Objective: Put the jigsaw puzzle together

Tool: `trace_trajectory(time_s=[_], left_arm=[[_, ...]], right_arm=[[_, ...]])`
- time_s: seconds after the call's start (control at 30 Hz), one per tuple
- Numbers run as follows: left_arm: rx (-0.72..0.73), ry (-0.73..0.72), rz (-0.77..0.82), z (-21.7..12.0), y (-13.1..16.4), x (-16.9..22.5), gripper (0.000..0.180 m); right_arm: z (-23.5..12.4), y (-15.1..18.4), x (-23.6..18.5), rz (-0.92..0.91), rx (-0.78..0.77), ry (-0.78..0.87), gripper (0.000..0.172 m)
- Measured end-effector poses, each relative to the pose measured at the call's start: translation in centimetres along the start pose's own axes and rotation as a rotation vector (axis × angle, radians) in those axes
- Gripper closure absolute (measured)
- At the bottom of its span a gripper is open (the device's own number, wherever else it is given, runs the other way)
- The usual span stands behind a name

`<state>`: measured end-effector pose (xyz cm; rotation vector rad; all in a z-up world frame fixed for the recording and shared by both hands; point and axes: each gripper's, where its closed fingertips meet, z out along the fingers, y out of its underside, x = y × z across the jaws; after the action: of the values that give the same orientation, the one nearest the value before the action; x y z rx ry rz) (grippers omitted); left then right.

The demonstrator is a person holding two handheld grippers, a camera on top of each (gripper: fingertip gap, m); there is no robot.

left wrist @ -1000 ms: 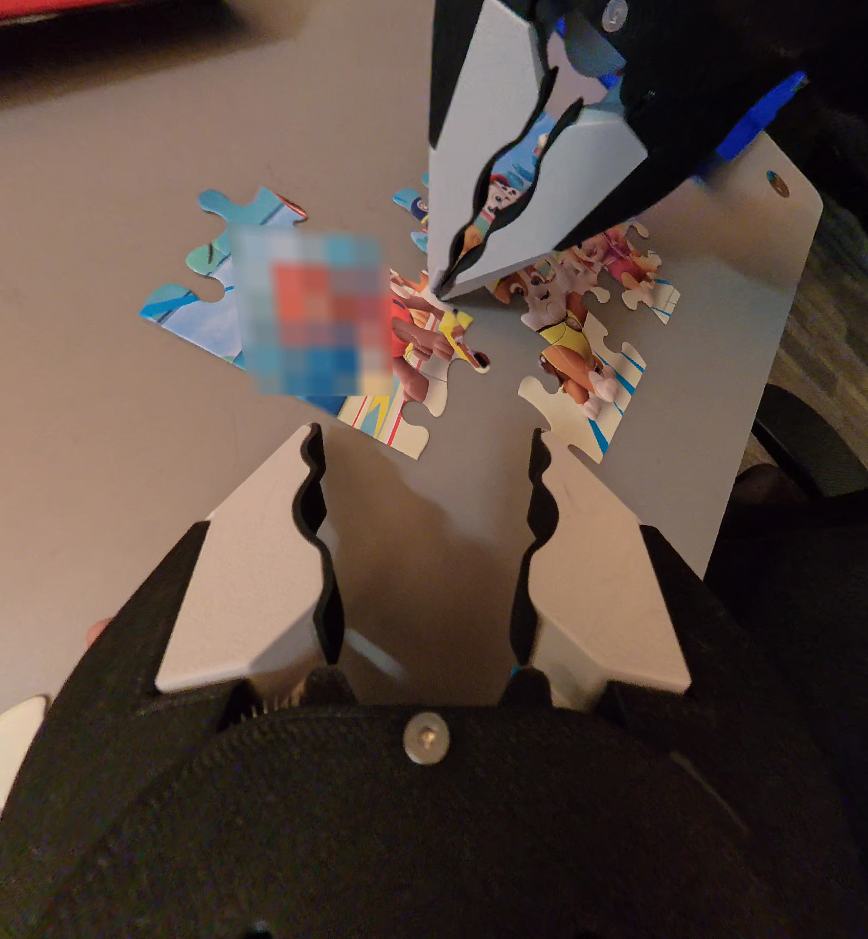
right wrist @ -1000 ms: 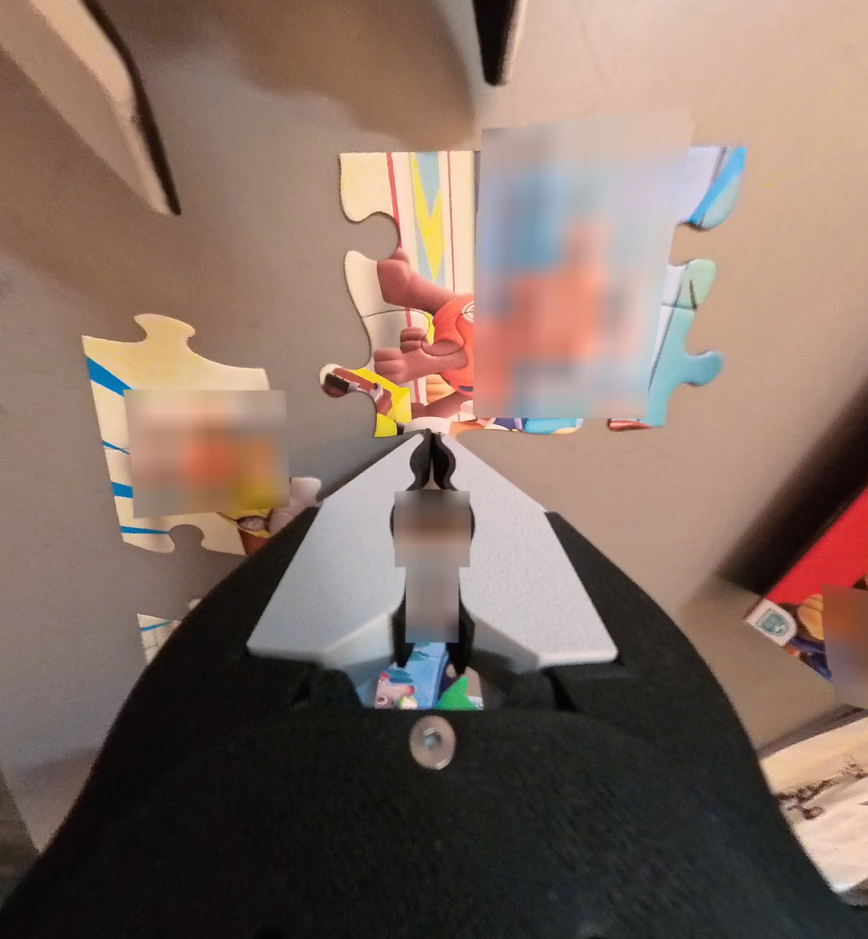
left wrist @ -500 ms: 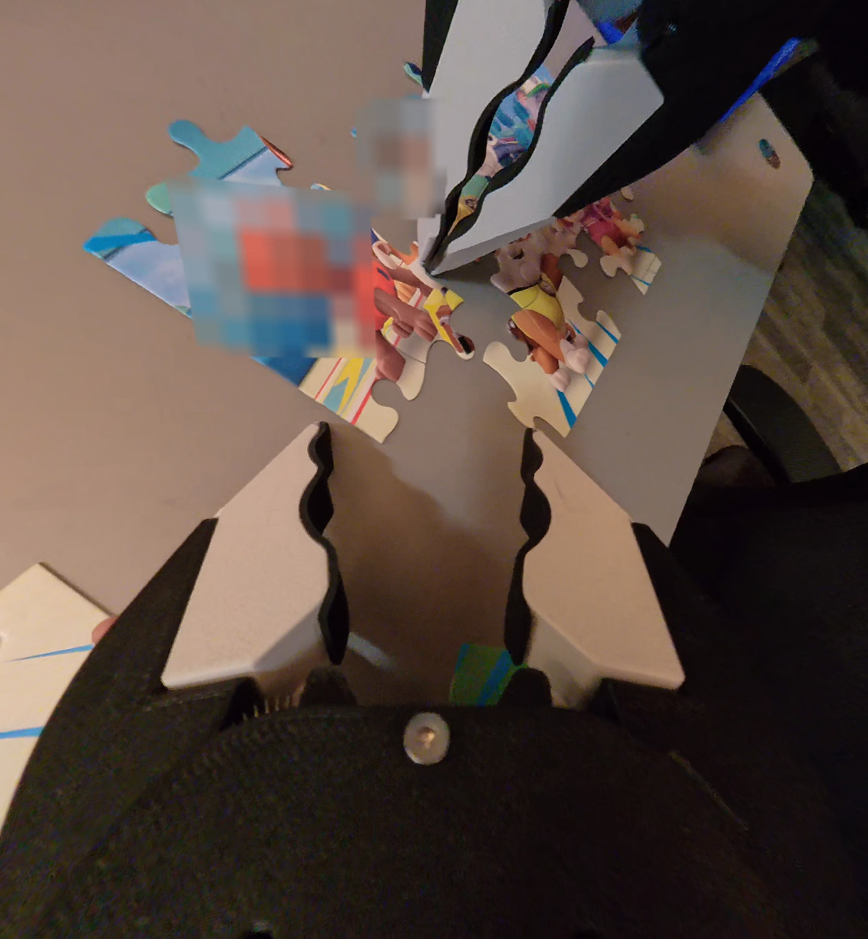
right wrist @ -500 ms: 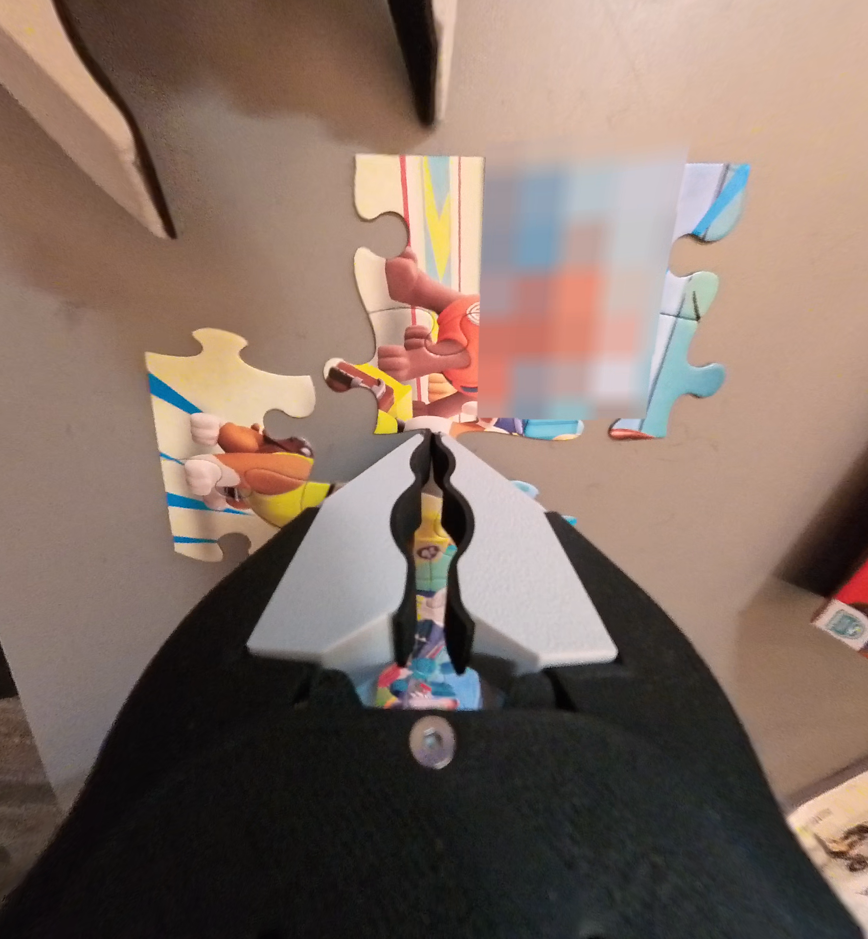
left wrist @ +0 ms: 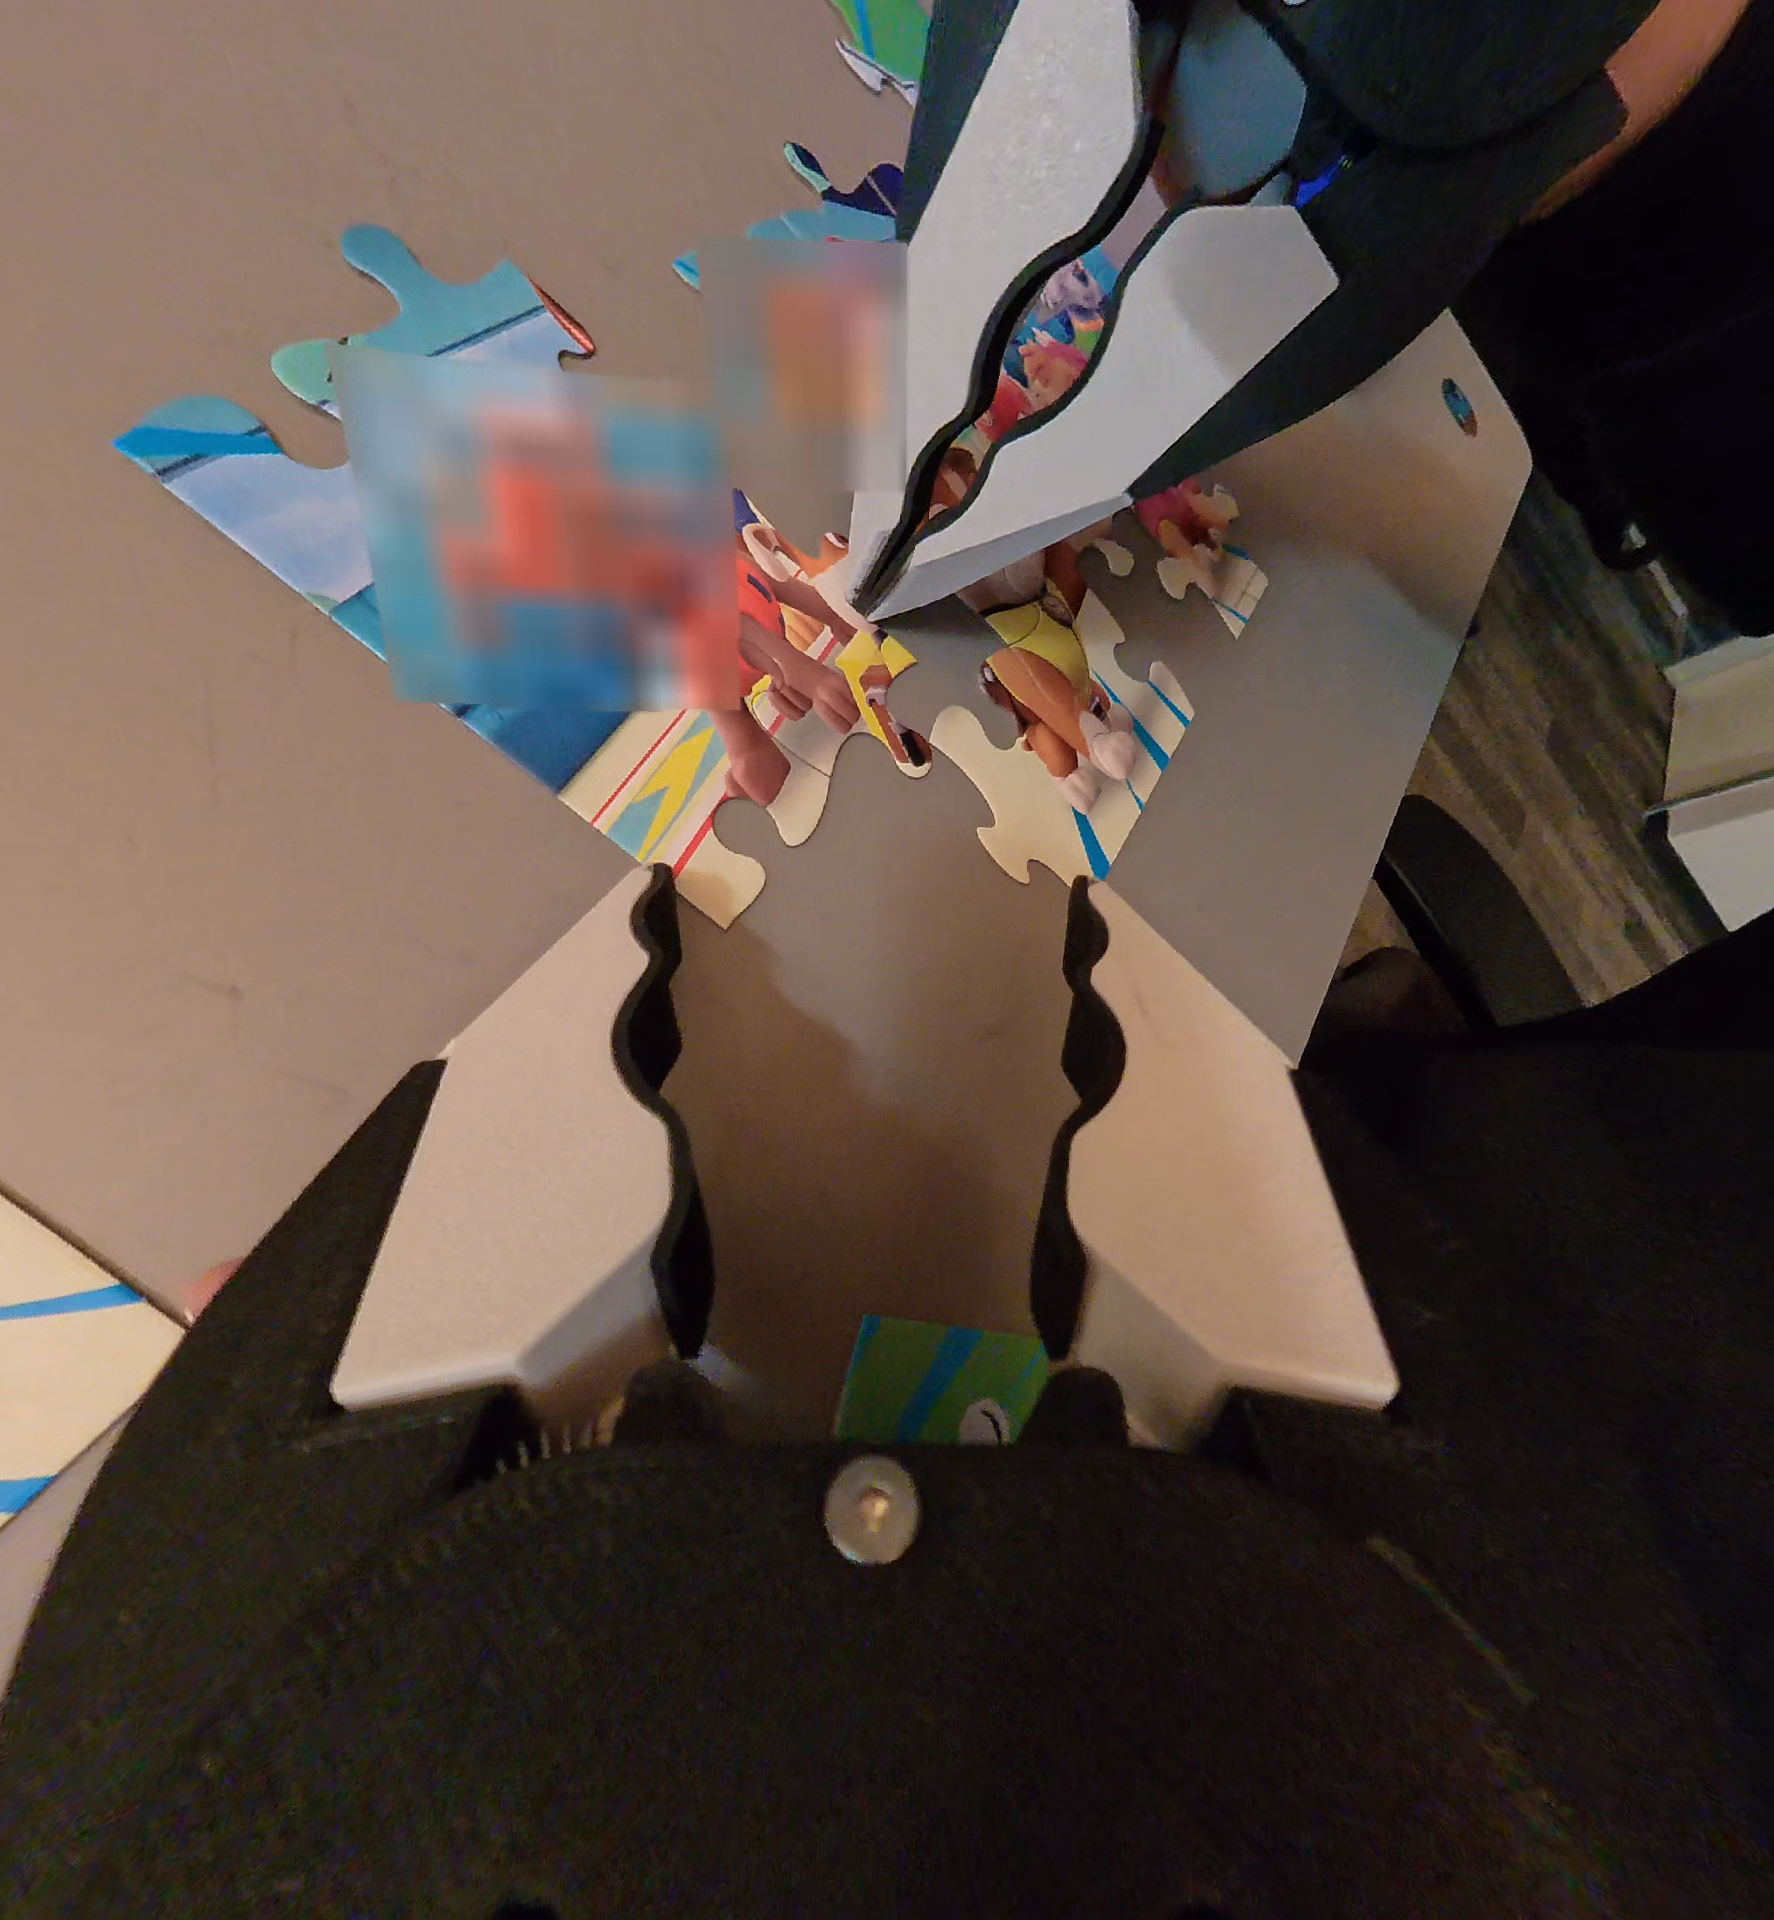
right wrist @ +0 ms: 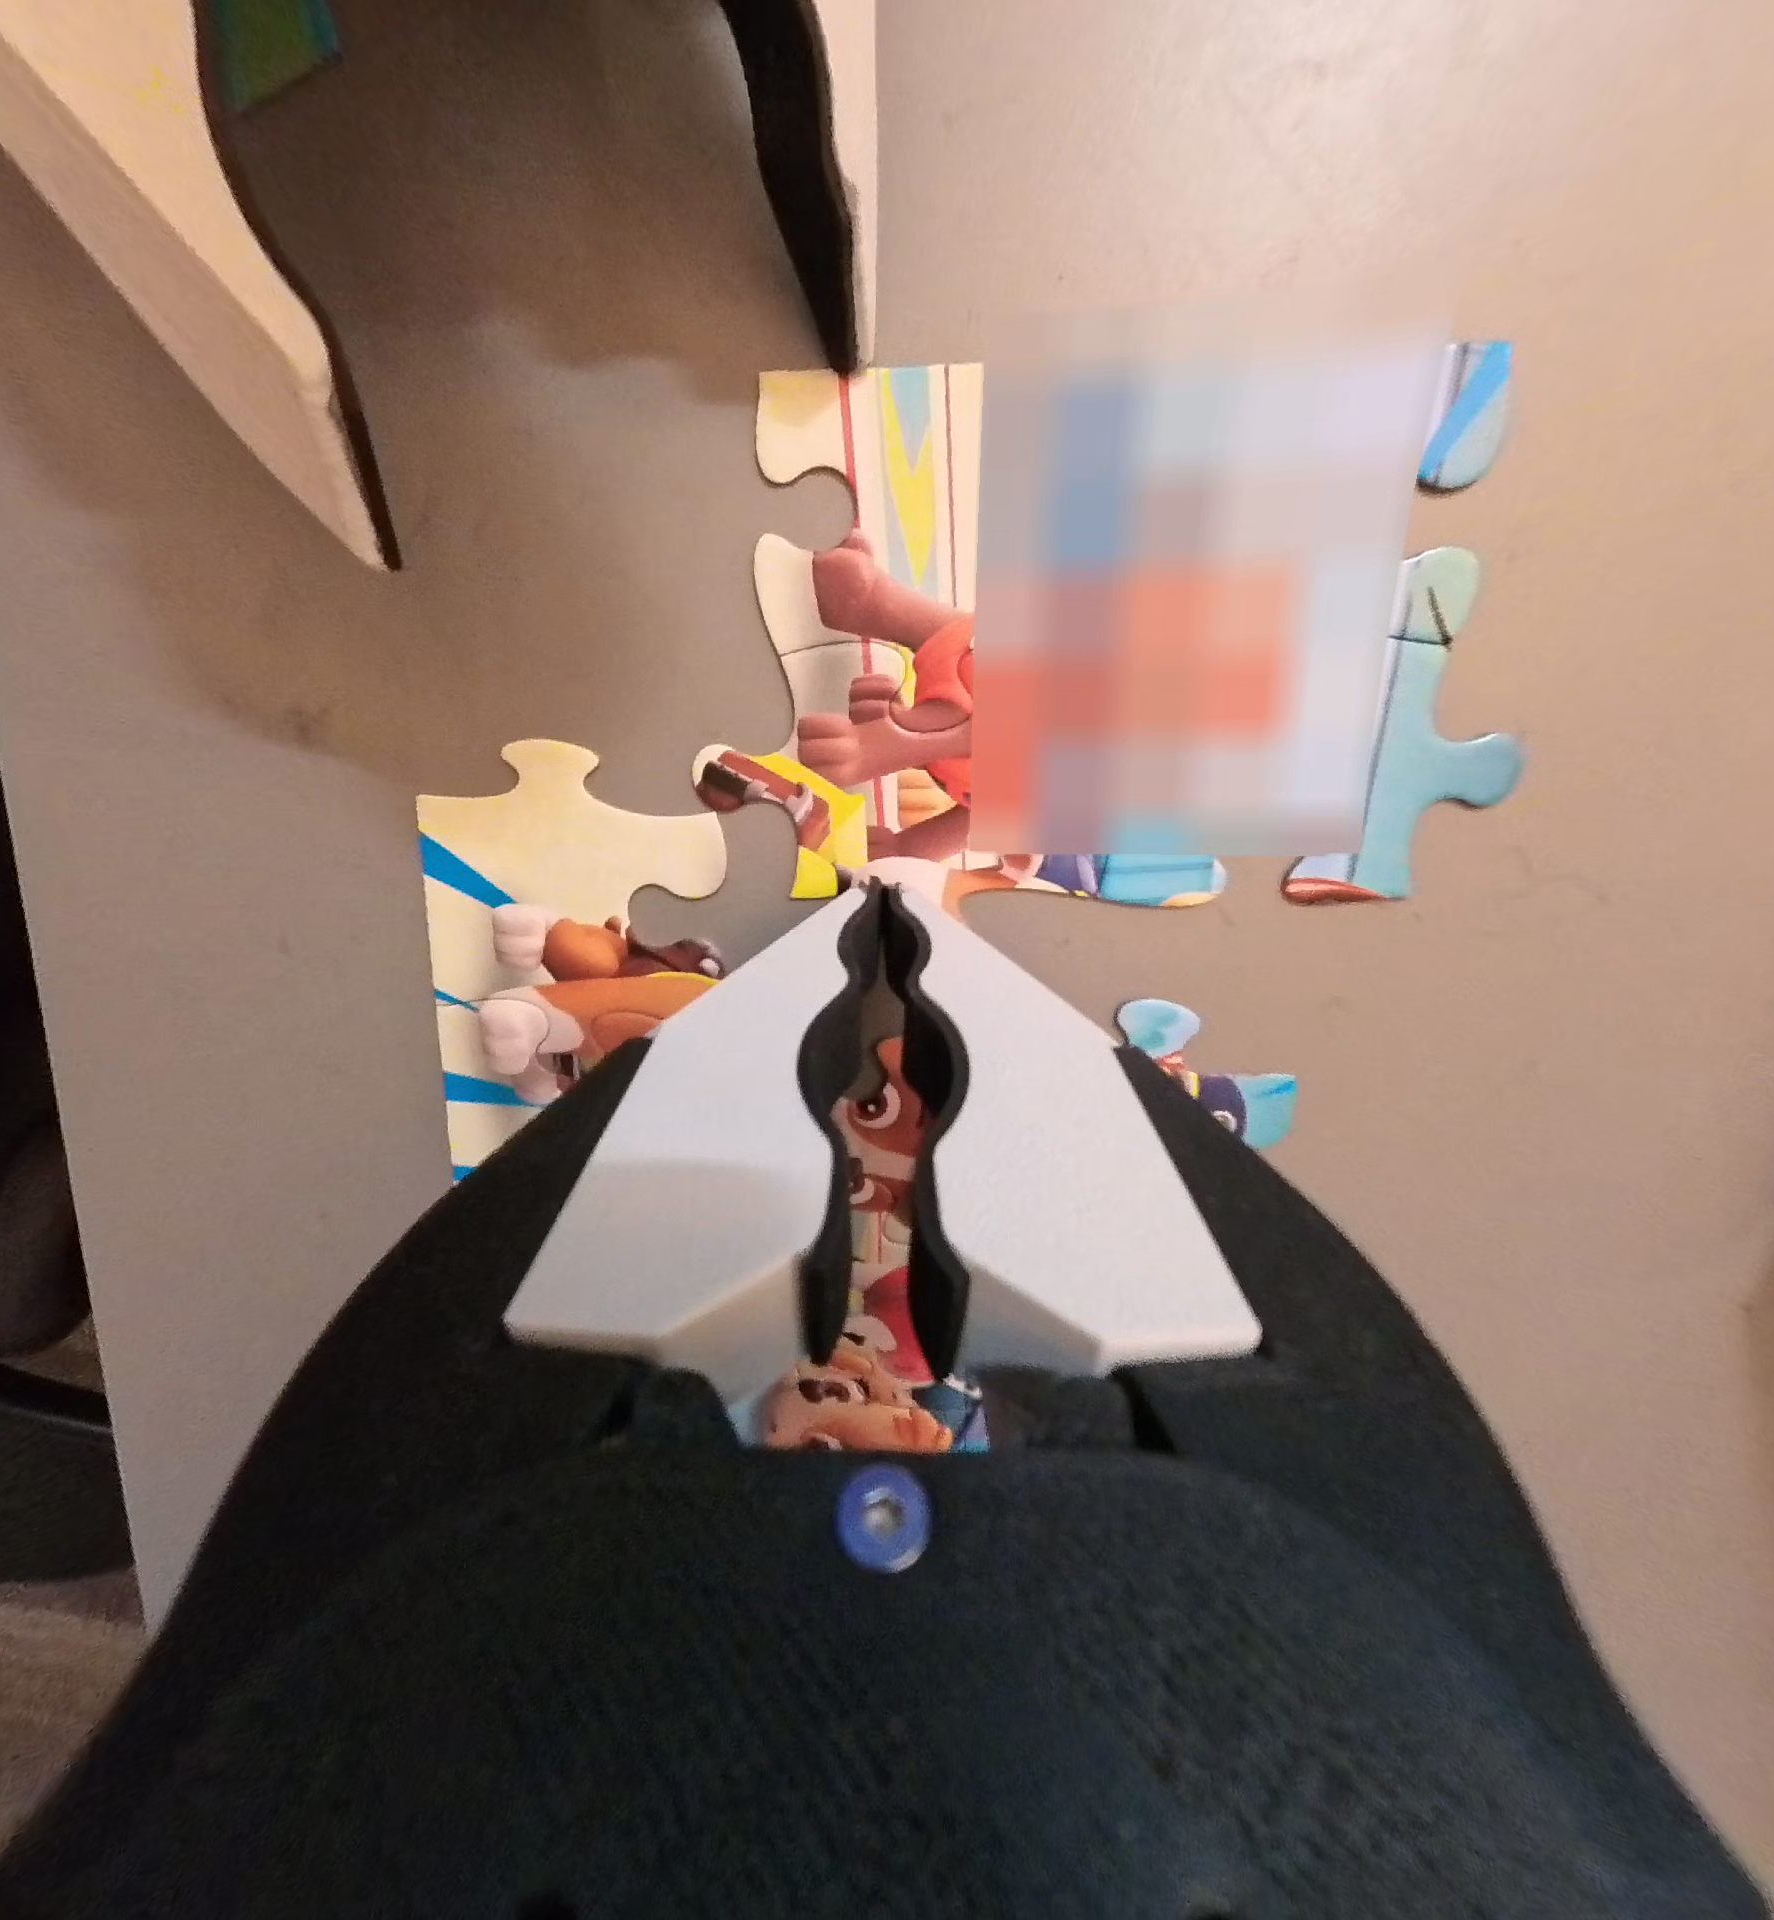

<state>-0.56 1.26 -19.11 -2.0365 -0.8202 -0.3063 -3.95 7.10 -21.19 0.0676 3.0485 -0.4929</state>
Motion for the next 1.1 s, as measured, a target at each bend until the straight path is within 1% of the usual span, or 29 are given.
trace_trajectory(time_s=[0.13,0.3,0.47,0.5,0.57,0.63,0.7,0.83,0.9,1.03,1.1], left_arm=[[0.007,-0.003,-0.005,0.0,0.0,0.0,0.107],[0.013,0.006,-0.017,0.0,-0.1,0.0,0.107],[0.022,0.014,-0.031,0.0,-0.1,0.0,0.108],[0.023,0.017,-0.033,0.0,-0.2,0.0,0.108],[0.025,0.022,-0.038,0.0,-0.2,0.0,0.108],[0.030,0.029,-0.047,-0.1,-0.2,0.0,0.108],[0.034,0.035,-0.054,-0.1,-0.3,-0.1,0.109],[0.036,0.051,-0.066,-0.1,-0.4,-0.1,0.110],[0.039,0.052,-0.069,0.0,-0.4,-0.1,0.110],[0.046,0.050,-0.076,0.0,-0.4,-0.1,0.110],[0.048,0.051,-0.077,-0.1,-0.4,0.0,0.110]], right_arm=[[0.0,0.0,0.0,0.013,0.019,0.017,0.172],[-0.1,0.3,-0.3,0.096,0.057,0.045,0.172],[-0.2,0.5,-0.5,0.194,0.157,0.089,0.172],[-0.3,0.5,-0.7,0.223,0.171,0.087,0.170],[-0.5,0.8,-0.8,0.231,0.173,0.126,0.156],[-0.9,0.8,-0.9,0.136,0.195,0.218,0.144],[-1.1,0.9,-1.0,0.080,0.218,0.278,0.142],[-0.9,0.9,-0.5,0.146,0.249,0.245,0.132],[-1.0,0.6,-0.1,0.155,0.282,0.227,0.135],[-0.4,0.4,0.2,0.190,0.305,0.147,0.134],[-0.4,0.3,0.3,0.184,0.314,0.142,0.137]])
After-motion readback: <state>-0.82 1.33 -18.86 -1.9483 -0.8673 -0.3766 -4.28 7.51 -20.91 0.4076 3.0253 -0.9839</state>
